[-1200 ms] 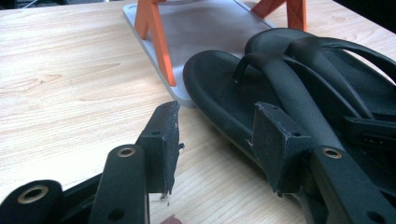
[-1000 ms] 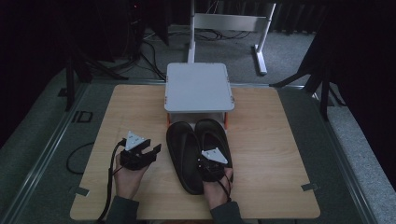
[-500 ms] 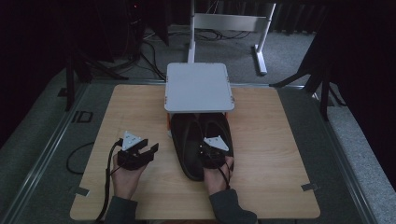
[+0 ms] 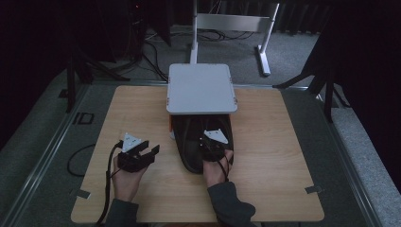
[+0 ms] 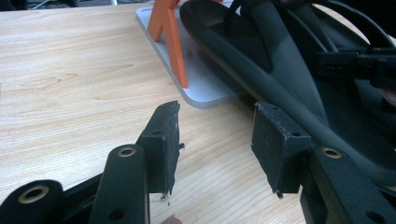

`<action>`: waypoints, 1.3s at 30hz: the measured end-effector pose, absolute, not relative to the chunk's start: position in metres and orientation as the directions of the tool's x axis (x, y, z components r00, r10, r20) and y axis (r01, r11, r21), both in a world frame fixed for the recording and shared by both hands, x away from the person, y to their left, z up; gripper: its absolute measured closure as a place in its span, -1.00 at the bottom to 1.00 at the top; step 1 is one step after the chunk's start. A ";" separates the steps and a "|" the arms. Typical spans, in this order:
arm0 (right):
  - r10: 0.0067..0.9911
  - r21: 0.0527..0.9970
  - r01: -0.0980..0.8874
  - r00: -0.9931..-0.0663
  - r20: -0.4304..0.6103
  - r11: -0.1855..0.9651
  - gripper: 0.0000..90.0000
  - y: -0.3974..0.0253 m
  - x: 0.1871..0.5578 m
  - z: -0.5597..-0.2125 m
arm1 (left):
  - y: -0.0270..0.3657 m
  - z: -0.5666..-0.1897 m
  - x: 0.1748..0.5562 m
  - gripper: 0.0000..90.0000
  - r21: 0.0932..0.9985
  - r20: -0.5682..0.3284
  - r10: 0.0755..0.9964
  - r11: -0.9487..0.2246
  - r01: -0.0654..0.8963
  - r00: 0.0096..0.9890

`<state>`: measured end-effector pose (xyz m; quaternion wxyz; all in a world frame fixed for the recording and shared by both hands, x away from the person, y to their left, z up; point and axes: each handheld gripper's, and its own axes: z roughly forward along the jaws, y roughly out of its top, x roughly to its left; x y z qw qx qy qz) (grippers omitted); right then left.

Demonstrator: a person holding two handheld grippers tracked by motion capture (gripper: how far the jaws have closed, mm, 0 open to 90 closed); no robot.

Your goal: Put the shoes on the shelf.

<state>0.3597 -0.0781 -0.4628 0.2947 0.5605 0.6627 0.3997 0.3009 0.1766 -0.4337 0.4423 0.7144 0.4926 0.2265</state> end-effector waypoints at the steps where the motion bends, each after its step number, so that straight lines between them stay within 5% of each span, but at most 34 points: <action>1: 0.979 0.861 0.507 -0.195 0.063 0.046 0.69 -0.078 0.362 -0.462 | 0.177 -0.434 0.301 0.15 0.855 -0.113 0.904 -0.123 0.504 0.412; 39: 0.993 0.898 0.441 -0.098 0.058 -0.009 0.67 -0.049 0.421 -0.471 | 0.183 -0.432 0.299 0.15 0.859 -0.122 0.907 -0.106 0.500 0.403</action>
